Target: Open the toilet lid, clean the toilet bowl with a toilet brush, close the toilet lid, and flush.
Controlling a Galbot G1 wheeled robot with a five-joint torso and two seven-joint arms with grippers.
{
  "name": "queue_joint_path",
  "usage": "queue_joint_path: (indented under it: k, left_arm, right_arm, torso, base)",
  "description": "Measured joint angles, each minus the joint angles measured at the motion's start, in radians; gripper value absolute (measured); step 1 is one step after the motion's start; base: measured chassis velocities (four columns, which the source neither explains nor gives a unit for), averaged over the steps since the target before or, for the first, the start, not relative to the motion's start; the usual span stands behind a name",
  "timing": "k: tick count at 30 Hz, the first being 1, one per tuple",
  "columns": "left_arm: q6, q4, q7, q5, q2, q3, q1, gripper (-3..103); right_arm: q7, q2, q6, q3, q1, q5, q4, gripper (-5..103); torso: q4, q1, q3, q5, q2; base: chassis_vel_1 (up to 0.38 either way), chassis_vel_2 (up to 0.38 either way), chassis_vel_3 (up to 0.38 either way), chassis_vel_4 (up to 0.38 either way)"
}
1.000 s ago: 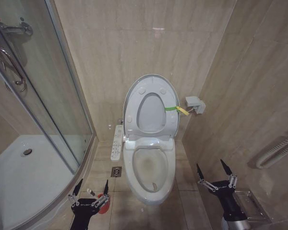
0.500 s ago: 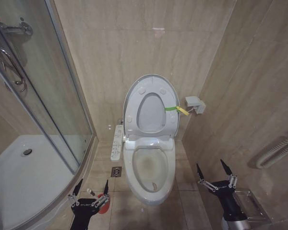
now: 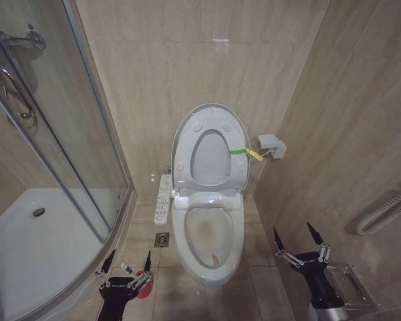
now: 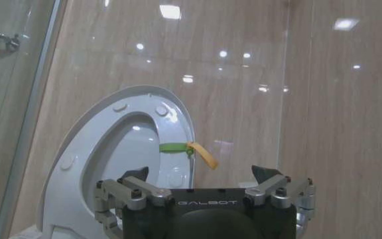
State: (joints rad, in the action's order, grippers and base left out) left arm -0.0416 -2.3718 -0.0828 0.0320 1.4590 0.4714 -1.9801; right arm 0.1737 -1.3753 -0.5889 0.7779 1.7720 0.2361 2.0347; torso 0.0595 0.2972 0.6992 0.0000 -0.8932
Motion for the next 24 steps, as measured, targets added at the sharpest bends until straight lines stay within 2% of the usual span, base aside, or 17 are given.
queue_joint_path:
  k: [24]
  left_arm:
    - [0.0,0.0,0.0,0.0,0.0,0.0,0.0,99]
  right_arm:
    - [0.0,0.0,0.0,0.0,0.0,0.0,0.0,100]
  torso:
    - [0.0,0.0,0.0,0.0,0.0]
  base:
    - [0.0,0.0,0.0,0.0]
